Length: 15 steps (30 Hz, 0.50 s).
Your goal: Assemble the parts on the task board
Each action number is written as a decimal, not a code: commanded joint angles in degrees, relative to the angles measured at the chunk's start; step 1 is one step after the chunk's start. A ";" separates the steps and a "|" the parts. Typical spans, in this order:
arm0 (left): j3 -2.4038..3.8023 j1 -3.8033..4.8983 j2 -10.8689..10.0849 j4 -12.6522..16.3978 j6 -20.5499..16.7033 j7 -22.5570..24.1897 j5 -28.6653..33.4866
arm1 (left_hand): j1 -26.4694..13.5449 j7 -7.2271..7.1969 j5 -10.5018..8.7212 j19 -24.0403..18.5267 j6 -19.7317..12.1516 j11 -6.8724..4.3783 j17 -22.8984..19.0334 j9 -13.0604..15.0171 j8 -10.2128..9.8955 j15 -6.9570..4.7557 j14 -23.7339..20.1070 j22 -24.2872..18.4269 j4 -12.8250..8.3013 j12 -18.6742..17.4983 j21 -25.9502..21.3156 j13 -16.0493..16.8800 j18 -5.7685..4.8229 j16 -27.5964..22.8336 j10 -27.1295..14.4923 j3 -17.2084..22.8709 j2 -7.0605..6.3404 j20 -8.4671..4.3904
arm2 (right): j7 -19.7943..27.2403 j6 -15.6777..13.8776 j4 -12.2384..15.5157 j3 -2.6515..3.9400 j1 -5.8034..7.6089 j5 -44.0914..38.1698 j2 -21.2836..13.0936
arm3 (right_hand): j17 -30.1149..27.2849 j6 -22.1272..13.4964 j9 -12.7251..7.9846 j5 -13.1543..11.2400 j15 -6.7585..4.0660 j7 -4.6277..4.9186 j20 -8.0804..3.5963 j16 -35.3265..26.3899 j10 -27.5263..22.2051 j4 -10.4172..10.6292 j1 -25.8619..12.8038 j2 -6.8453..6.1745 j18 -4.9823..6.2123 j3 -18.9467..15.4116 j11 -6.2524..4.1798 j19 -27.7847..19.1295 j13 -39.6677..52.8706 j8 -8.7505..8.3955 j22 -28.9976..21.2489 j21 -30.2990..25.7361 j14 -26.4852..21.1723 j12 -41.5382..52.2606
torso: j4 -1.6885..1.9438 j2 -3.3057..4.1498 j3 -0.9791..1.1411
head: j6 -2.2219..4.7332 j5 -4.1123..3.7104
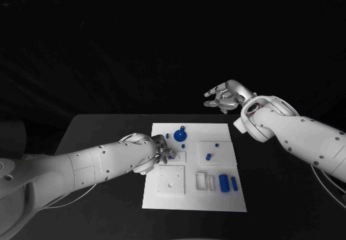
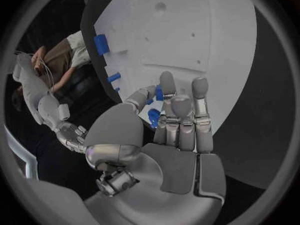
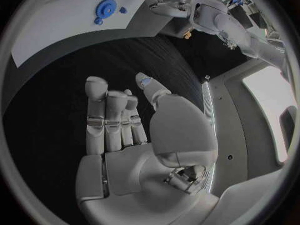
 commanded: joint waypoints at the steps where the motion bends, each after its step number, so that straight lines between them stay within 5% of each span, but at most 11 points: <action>1: 0.00 -0.21 0.41 -0.59 0.67 0.49 -1.12 | 0.84 -4.52 -0.07 0.25 4.75 -0.22 -0.05 4.49 0.39 -0.28 -0.34 0.09 -3.15 -0.11 -0.20 0.02 -0.68 0.16 2.75 3.40 0.07 -0.05 | -0.08 0.13 0.01 0.04 0.02 0.13 0.15 | 0.09 0.27 -0.02 0.22 0.02 0.02 0.24 -0.10 -0.38 0.06 -0.53 0.04 0.73 0.51 -0.05 2.73 -0.03 -0.16 3.15 -0.28 -0.12 0.09 | 0.01 0.01 -0.01 | -0.16 -0.20; 15: 0.01 -0.38 0.96 -1.75 1.34 0.41 -1.46 | 1.48 -4.42 -1.21 0.81 4.62 -0.14 -0.62 3.39 0.36 -0.22 -0.55 1.64 -2.71 -0.42 -1.90 0.11 -0.77 0.00 2.74 3.08 0.08 0.00 | -0.53 0.60 -0.03 0.04 0.02 -0.07 0.22 | 0.13 0.29 -0.02 0.05 0.02 0.03 0.23 -0.07 -0.44 0.01 -0.50 0.12 0.72 0.75 -0.04 2.73 -0.08 -0.16 3.18 -0.24 -0.12 0.10 | 0.15 0.00 -0.01 | -0.30 -0.47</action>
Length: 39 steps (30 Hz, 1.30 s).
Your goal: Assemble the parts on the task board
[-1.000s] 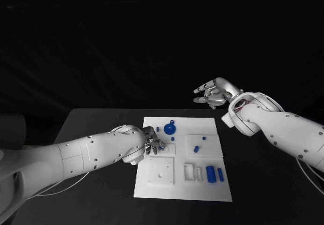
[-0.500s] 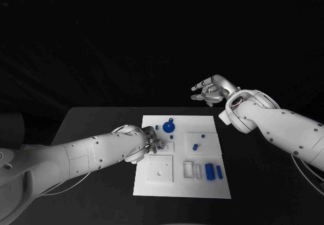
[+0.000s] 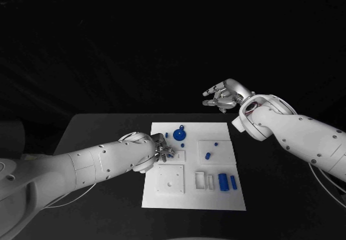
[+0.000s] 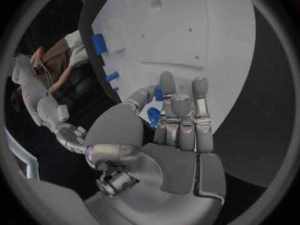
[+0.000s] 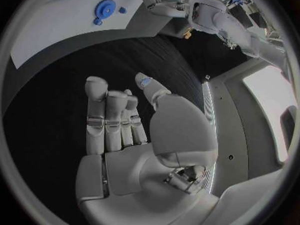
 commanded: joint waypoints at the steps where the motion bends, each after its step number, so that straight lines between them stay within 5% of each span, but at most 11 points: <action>1: -0.12 -0.25 0.23 -0.34 1.31 -0.15 -0.63 | 0.97 -4.34 -0.31 0.40 4.70 -0.18 -0.09 -0.19 0.17 -0.23 -0.54 0.16 -2.71 -0.19 -0.41 0.11 -0.49 0.00 2.72 3.08 0.53 0.00 | -0.18 0.57 0.01 0.03 0.01 -0.11 0.08 | 0.07 0.31 -0.03 0.05 0.02 0.06 0.24 -0.07 -0.45 0.09 -0.50 0.12 0.74 0.36 -0.05 2.73 -0.02 -0.16 3.19 -0.24 -0.12 0.10 | 0.04 -0.01 -0.03 | -0.04 -0.05; 39: -0.14 -0.41 1.12 -1.04 5.06 -1.83 -0.80 | 1.73 -4.54 -0.80 1.21 5.39 -0.32 1.40 -0.03 0.22 -0.39 0.05 1.04 -2.61 1.18 -1.60 0.80 -0.82 1.44 2.72 2.63 0.22 -0.21 | -0.67 1.33 -0.32 0.03 0.00 -0.27 0.41 | 0.05 0.42 0.00 0.05 0.02 0.03 0.23 -0.15 -0.53 -0.01 -0.52 0.07 0.75 0.57 -0.06 2.70 -0.14 -0.16 3.16 -0.44 -0.16 0.13 | 0.23 0.01 -0.04 | -0.24 -0.29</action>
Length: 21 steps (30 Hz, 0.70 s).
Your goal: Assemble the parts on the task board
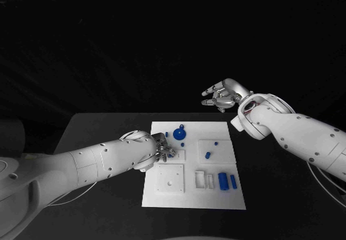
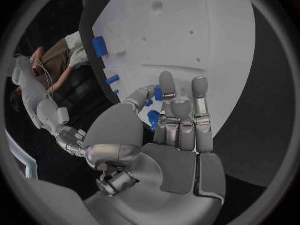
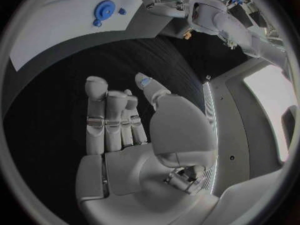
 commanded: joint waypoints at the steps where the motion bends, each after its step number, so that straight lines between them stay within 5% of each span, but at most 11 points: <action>1: -0.35 -0.52 0.13 -0.11 2.61 -1.63 -0.45 | 1.15 -4.76 0.23 0.19 5.14 -0.31 0.07 0.10 0.22 -0.41 0.07 1.03 -2.59 0.35 -0.20 0.05 -0.73 0.32 2.73 2.64 0.66 -0.01 | 0.06 0.85 0.00 0.03 0.00 -0.23 0.05 | 0.06 0.47 -0.01 0.05 0.02 0.08 0.23 -0.15 -0.32 -0.03 -0.53 0.08 0.78 0.23 0.15 2.70 0.00 -0.16 3.16 -0.20 -0.16 0.13 | 0.04 0.03 -0.02 | 0.03 0.00; 21: -0.36 -0.67 1.10 -1.23 3.21 -2.71 -1.62 | 1.29 -5.02 -0.38 0.51 5.75 -0.48 1.27 1.10 0.29 -0.50 0.56 1.06 -2.17 1.38 -0.15 0.36 -0.82 1.33 2.76 2.17 0.53 -0.08 | 0.05 1.08 -0.09 0.03 -0.01 -0.23 0.24 | 0.06 0.47 -0.01 0.05 0.02 0.08 0.23 -0.15 -0.32 -0.03 -0.53 0.08 0.78 0.23 0.15 2.70 0.00 -0.16 3.16 -0.20 -0.16 0.13 | -0.01 0.03 0.02 | 0.13 -0.09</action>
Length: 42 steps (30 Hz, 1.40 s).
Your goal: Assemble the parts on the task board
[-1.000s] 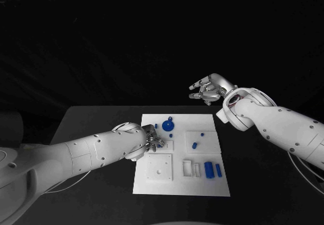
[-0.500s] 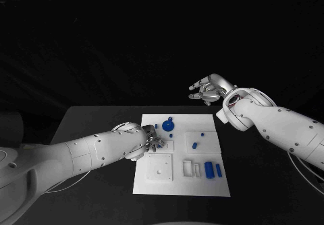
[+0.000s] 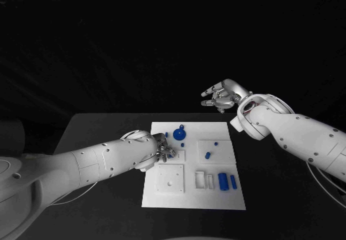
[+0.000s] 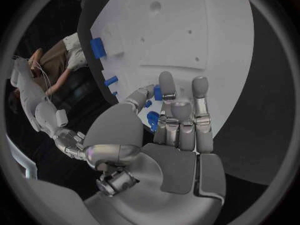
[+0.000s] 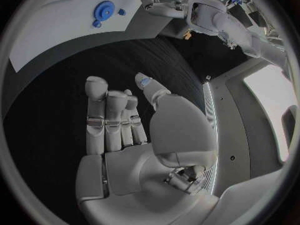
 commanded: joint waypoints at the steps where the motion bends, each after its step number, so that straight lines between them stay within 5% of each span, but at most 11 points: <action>1: -0.42 -0.76 0.36 -0.41 2.16 -1.77 -0.84 | 1.29 -4.99 -0.36 0.55 5.52 -0.50 0.43 0.90 0.03 -0.23 0.27 1.07 -2.02 0.51 -0.15 0.06 -0.75 0.44 2.73 2.24 0.51 -0.10 | 0.14 0.83 0.01 0.03 0.00 -0.23 0.08 | 0.07 0.47 -0.01 0.05 0.01 0.08 0.23 -0.15 -0.33 -0.02 -0.53 0.08 0.79 0.24 0.15 2.70 -0.01 -0.16 3.16 -0.22 -0.16 0.13 | -0.01 0.02 0.03 | 0.04 -0.07; 17: -0.41 -0.91 1.50 -1.13 3.51 -1.84 -0.94 | 1.06 -5.54 -0.82 0.94 6.80 -0.78 3.32 4.11 0.08 -0.34 1.33 1.11 -1.54 2.84 0.40 0.33 -0.87 2.34 2.75 1.86 0.60 -0.19 | 0.14 1.27 -0.34 0.02 -0.01 -0.26 0.58 | 0.01 0.59 0.01 0.03 0.02 0.06 0.23 -0.27 -0.48 -0.20 -0.48 0.19 0.78 0.43 0.14 2.69 -0.19 -0.15 3.16 -0.27 -0.22 0.04 | 0.04 0.04 0.06 | -0.14 -0.24; 42: -0.41 -0.91 2.42 -1.51 4.75 -1.54 -1.73 | 1.81 -6.58 -5.11 1.24 9.56 -1.18 7.74 10.98 0.26 -0.37 2.66 1.09 0.07 6.73 1.40 -1.52 -0.74 5.05 2.76 -0.13 1.06 -0.03 | 0.21 1.35 -0.54 0.02 -0.05 -0.27 1.03 | 0.00 0.57 0.00 0.06 0.02 0.07 0.23 -0.32 -0.51 -0.37 -0.54 0.21 0.79 0.50 0.14 2.70 -0.22 -0.16 3.15 -0.41 -0.23 0.06 | 0.15 0.00 0.01 | -0.26 -0.45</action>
